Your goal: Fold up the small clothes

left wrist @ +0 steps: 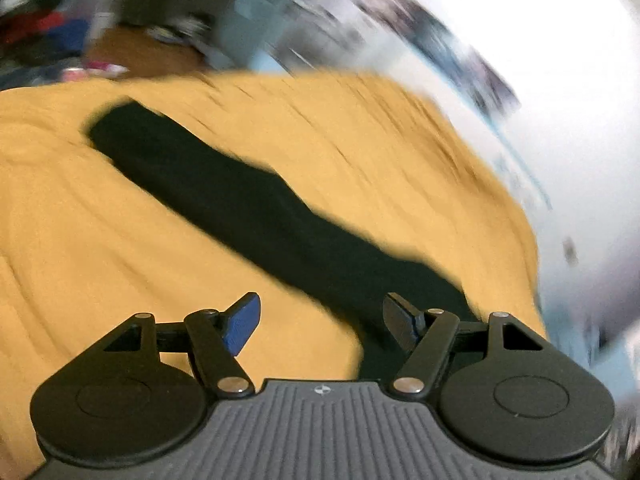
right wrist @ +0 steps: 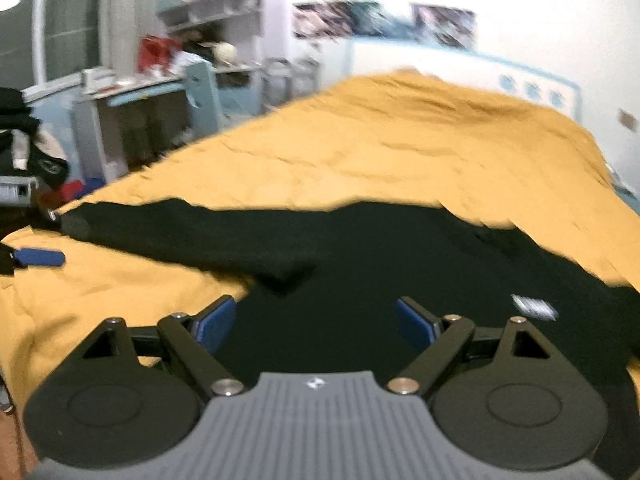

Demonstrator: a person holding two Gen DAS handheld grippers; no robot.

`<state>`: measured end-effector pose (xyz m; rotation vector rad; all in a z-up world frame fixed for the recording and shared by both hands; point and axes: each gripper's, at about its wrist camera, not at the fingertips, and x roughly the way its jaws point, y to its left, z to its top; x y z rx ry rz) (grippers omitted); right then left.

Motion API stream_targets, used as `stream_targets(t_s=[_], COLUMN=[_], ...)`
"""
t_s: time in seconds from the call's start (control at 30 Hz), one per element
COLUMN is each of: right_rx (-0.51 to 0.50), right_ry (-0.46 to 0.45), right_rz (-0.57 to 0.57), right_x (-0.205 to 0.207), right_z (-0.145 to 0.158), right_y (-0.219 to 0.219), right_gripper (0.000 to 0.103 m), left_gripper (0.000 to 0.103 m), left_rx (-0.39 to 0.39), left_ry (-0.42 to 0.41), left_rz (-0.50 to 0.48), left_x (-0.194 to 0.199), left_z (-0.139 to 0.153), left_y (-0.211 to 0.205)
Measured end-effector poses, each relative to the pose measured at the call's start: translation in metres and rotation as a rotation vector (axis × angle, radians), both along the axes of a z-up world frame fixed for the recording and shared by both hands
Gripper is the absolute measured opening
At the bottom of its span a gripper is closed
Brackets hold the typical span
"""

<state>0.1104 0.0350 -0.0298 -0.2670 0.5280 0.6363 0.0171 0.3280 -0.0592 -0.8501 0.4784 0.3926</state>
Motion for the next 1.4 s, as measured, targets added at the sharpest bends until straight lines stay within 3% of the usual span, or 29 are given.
stream_targets(t_s=[0.17, 0.23, 0.33, 0.6, 0.63, 0.67, 0.73, 0.8, 0.97, 1.1, 1.27, 1.4], right_rx=[-0.08, -0.083, -0.084, -0.1, -0.11, -0.114, -0.113, -0.114, -0.105, -0.094, -0.063, -0.039], right_ry=[-0.034, -0.027, 0.014, 0.03, 0.036, 0.042, 0.047, 0.05, 0.049, 0.049, 0.06, 0.083], right_rz=[0.06, 0.082, 0.087, 0.105, 0.104, 0.105, 0.1, 0.097, 0.071, 0.037, -0.045, -0.112], right_x=[0.043, 0.057, 0.069, 0.068, 0.069, 0.067, 0.064, 0.062, 0.057, 0.052, 0.046, 0.041], right_z=[-0.037, -0.048, -0.058, -0.075, -0.078, -0.079, -0.078, -0.077, -0.068, -0.057, -0.046, -0.041], right_y=[0.064, 0.086, 0.106, 0.135, 0.138, 0.136, 0.131, 0.127, 0.102, 0.06, -0.009, -0.071], right_gripper=[0.082, 0.081, 0.081, 0.081, 0.081, 0.081, 0.081, 0.081, 0.081, 0.081, 0.081, 0.081], left_gripper=[0.08, 0.079, 0.076, 0.069, 0.055, 0.048, 0.016, 0.013, 0.012, 0.012, 0.011, 0.011], left_rx=[-0.034, -0.085, -0.16, -0.206, -0.213, -0.219, -0.231, -0.246, -0.23, -0.18, -0.092, -0.038], left_ry=[0.005, 0.01, -0.002, -0.071, -0.081, -0.095, -0.099, -0.114, -0.182, -0.25, -0.338, -0.406], left_rz=[0.233, 0.292, 0.343, 0.393, 0.401, 0.405, 0.416, 0.427, 0.415, 0.352, 0.18, -0.014], left_x=[0.003, 0.006, 0.012, 0.023, 0.023, 0.023, 0.02, 0.017, 0.015, 0.03, 0.08, 0.137], left_z=[-0.036, -0.052, -0.076, -0.111, -0.113, -0.114, -0.116, -0.117, -0.094, -0.049, 0.026, 0.08], left_y=[0.09, 0.118, 0.149, 0.177, 0.177, 0.177, 0.179, 0.182, 0.177, 0.16, 0.108, 0.035])
